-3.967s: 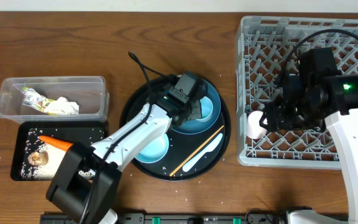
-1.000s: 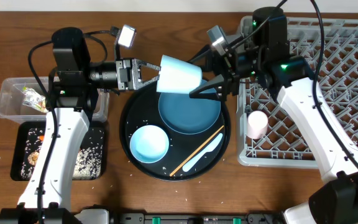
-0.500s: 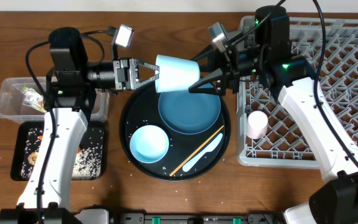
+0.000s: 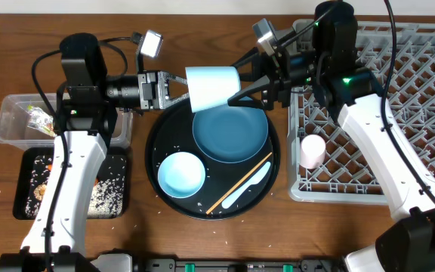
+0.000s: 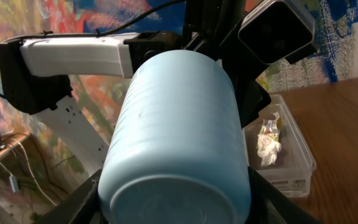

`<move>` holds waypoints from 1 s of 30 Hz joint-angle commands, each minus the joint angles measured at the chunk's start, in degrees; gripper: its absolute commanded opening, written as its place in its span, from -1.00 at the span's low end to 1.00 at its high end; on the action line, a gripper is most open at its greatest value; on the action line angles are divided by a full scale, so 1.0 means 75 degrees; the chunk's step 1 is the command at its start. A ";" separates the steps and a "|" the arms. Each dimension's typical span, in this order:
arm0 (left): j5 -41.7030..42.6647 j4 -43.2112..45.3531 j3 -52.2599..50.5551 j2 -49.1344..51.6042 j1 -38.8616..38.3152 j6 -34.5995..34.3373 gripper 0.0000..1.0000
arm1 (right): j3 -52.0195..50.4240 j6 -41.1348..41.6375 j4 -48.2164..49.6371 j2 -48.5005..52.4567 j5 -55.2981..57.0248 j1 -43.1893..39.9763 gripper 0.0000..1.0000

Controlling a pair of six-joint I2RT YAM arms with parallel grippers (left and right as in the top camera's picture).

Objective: Sort waste into correct bins and load items into the dishwasher rack
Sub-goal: 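Open left gripper to release the blue cup to the right gripper, then carry the blue cup right and lower it upside down into the rack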

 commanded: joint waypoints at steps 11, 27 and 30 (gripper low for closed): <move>0.0020 -0.0012 0.0017 0.0012 0.0242 -0.0041 -0.32 | 0.0020 0.1166 0.0676 -0.0105 -0.0280 0.0181 -0.57; -0.0015 -0.0026 0.0017 0.0012 0.1314 -0.0038 -0.31 | 0.0020 0.3226 -0.1684 -0.0385 0.1078 -0.2334 -0.68; -0.0099 -0.0023 0.0006 0.0012 0.1314 -0.0038 -0.31 | 0.0020 0.2795 -0.3214 -0.0510 0.2291 -0.2975 -0.70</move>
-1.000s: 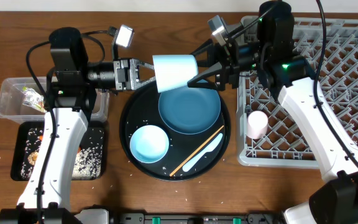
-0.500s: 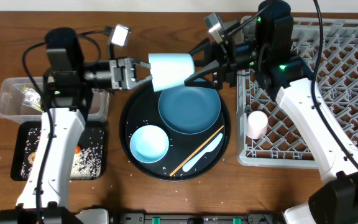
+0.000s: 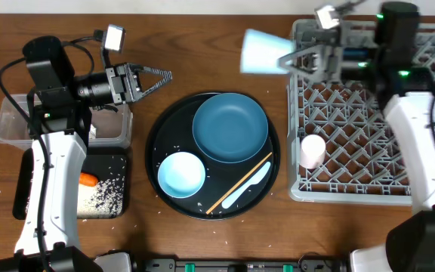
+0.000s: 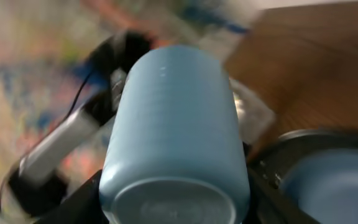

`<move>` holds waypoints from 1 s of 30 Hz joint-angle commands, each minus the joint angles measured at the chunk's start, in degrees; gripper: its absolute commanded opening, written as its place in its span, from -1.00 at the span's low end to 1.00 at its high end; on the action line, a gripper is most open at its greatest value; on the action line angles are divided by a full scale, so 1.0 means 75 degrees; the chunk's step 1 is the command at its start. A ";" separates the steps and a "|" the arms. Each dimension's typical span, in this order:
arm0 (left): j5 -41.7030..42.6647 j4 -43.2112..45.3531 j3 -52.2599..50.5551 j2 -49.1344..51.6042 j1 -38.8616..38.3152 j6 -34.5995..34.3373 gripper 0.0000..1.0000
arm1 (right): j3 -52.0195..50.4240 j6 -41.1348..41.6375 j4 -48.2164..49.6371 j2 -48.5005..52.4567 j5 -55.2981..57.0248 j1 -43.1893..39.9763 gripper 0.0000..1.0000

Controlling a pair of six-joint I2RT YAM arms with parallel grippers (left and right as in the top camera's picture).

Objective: Sort waste into correct bins and load items into the dishwasher rack
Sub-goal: 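Carry the blue cup right and lower it upside down into the rack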

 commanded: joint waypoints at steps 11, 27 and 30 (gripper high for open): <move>-0.0079 0.0009 -0.0312 0.0012 0.0017 0.0318 -0.31 | 0.1131 -0.1309 -0.5881 -0.1090 0.8859 -0.2008 -0.83; -0.0076 0.0012 -0.0542 0.0012 0.0020 0.0449 0.95 | 0.1705 -0.1652 -0.7172 -0.0367 1.0174 -0.4033 -0.98; -0.0076 0.0012 -0.0542 0.0015 0.0017 0.0449 0.96 | 0.1705 -0.1655 -0.7172 -0.0131 1.0206 -0.4232 -0.98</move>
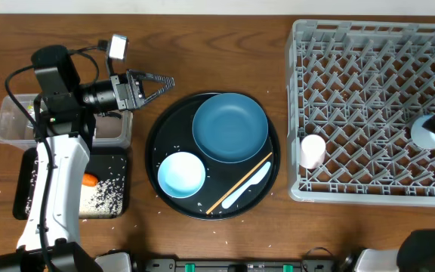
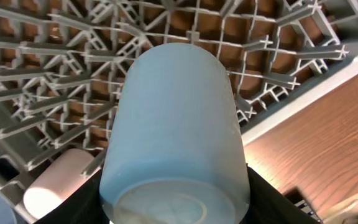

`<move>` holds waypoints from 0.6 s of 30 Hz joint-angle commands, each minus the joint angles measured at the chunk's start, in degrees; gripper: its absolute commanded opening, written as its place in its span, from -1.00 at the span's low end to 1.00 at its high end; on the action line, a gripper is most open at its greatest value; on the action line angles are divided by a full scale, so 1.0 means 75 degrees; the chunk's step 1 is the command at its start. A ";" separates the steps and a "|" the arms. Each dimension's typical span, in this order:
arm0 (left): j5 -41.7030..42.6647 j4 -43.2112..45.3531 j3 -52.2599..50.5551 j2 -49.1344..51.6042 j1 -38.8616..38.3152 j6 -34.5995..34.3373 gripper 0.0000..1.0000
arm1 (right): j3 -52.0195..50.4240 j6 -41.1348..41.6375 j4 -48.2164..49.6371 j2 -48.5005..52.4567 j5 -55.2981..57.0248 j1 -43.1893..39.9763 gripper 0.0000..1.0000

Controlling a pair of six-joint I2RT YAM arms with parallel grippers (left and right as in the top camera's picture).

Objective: Sort waste into correct bins and load items into the dishwasher rack
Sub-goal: 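Carry the blue cup right and lower it upside down into the rack, then open right gripper to release the cup and raise it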

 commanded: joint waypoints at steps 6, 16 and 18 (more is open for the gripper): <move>0.0073 0.0012 -0.0003 0.0015 0.0020 0.0134 0.96 | 0.0079 -0.0154 0.0131 0.0664 0.0044 -0.0493 -0.98; 0.0073 0.0012 -0.0003 0.0012 0.0020 0.0134 0.96 | 0.0017 -0.0064 0.0055 0.1279 -0.0166 -0.1003 -0.98; 0.0073 0.0012 -0.0003 0.0012 0.0017 0.0134 0.96 | -0.0020 -0.0064 0.0058 0.1279 -0.0192 -0.1113 -0.98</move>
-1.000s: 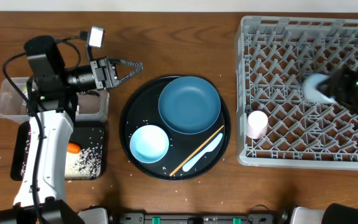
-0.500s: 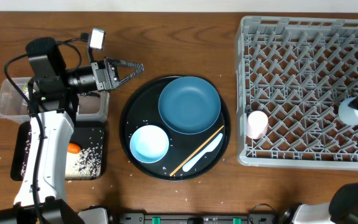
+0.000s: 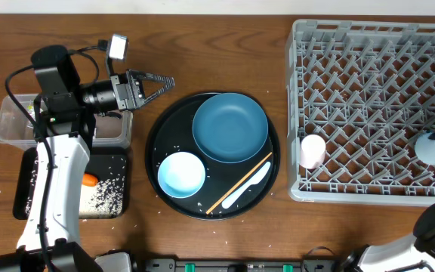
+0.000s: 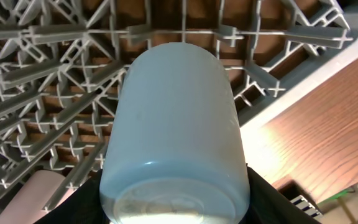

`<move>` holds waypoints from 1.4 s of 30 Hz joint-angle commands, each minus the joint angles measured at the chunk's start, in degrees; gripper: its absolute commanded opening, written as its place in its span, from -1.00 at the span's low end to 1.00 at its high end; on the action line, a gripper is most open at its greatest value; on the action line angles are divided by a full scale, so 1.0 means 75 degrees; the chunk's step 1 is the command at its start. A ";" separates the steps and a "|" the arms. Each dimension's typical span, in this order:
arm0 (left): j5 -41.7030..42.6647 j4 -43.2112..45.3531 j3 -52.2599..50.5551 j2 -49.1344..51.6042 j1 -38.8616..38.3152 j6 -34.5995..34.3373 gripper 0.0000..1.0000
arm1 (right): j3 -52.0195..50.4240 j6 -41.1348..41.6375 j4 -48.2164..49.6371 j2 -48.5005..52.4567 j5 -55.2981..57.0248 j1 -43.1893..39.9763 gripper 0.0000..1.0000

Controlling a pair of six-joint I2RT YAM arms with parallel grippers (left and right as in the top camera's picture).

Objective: Sort waste into correct bins and load items into the dishwasher rack
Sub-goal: 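Open right gripper to release the cup and raise it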

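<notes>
My right gripper is shut on a light blue cup, held mouth-down over the right part of the grey dishwasher rack; overhead only the cup's pale base shows at the frame's right edge. A pink cup lies in the rack's near left corner. On the black round tray rest a dark blue plate, a light blue bowl, a chopstick and a light blue spoon. My left gripper is open, above the table left of the tray.
A clear bin with wrappers stands at the far left. In front of it a black bin holds rice and an orange scrap. A few rice grains dot the tray and the table.
The right gripper has carried the light blue cup a little farther right and lower over the rack. The left arm has not moved.
Both grippers were at the light blue cup above the tray. Then the left gripper was open and drawn back to the left, while the right held the cup by the rack's left rear. After that the cup was over the rack's right side, where it remains.
</notes>
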 commanded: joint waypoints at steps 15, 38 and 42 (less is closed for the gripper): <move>0.0073 0.0012 -0.0003 0.0015 0.0020 0.0134 0.96 | -0.1003 0.0003 0.0968 -0.0029 -0.0554 -0.0321 -0.98; 0.0076 0.0012 -0.0003 0.0015 0.0017 0.0134 0.96 | -0.1588 0.0090 0.1416 -0.0015 -0.0437 -0.0321 -0.98; 0.0073 0.0012 -0.0003 0.0015 0.0020 0.0134 0.96 | -0.1614 0.0090 0.1466 -0.0015 -0.0469 -0.0321 -0.51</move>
